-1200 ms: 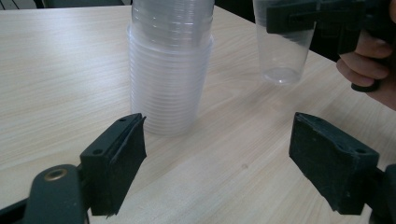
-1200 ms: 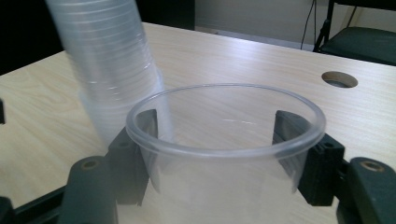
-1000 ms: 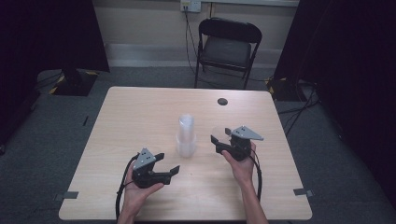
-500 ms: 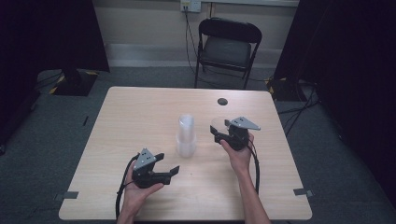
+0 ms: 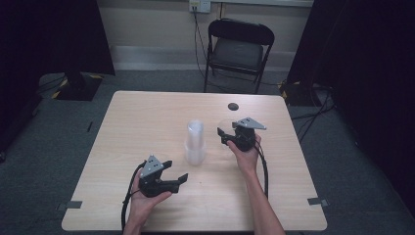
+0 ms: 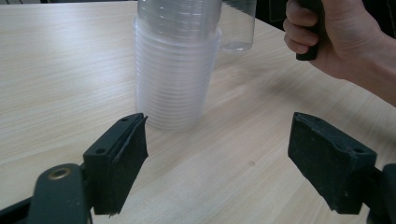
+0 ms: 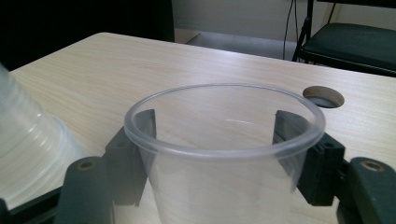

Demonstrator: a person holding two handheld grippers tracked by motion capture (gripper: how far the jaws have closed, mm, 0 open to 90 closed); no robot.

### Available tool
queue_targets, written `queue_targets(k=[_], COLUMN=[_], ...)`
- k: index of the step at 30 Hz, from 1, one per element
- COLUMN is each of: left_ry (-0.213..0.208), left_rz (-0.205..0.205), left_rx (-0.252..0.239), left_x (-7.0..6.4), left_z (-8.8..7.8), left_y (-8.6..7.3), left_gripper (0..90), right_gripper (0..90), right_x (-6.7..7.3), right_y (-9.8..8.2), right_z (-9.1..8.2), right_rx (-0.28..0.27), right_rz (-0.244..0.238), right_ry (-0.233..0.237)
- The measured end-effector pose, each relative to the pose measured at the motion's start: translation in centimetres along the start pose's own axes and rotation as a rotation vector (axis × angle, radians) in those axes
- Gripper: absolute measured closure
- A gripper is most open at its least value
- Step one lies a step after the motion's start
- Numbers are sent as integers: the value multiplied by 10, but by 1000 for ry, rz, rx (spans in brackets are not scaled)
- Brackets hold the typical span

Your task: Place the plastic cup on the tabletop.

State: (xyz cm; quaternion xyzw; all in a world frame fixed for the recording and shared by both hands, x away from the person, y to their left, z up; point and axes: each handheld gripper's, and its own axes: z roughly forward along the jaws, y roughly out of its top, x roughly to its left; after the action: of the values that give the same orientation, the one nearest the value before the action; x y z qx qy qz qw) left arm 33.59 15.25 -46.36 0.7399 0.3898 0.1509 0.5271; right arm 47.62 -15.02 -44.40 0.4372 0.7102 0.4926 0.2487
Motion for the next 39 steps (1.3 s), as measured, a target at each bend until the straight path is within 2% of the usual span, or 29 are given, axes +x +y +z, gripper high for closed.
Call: queue_targets(k=[4, 9, 11, 13, 16, 24, 39], left_ry=[18, 20, 22, 31, 32, 30, 16], left_rz=[-10, -11, -7, -12, -25, -24, -10], left_rx=[-15, -5, -6, -15, -24, -30, -29], left_x=[2, 4, 6, 7, 9, 7, 1], left_z=[-1, -4, -5, -6, -8, -8, -6], left_y=[0, -2, -2, -3, -4, -4, -3], left_gripper=[205, 204, 204, 204, 206, 206, 206], right_gripper=[304, 302, 301, 300, 297, 291, 303], right_x=[-5, -10, -11, -12, -12, -7, -4], right_y=[-2, -13, -14, -15, -17, -21, -35], right_z=[9, 17, 19, 23, 25, 18, -4], right_rx=[11, 33, 38, 38, 35, 33, 30], right_rz=[9, 44, 43, 65, 61, 8, -25], right_ry=[4, 5, 2, 13, 12, 1, -18])
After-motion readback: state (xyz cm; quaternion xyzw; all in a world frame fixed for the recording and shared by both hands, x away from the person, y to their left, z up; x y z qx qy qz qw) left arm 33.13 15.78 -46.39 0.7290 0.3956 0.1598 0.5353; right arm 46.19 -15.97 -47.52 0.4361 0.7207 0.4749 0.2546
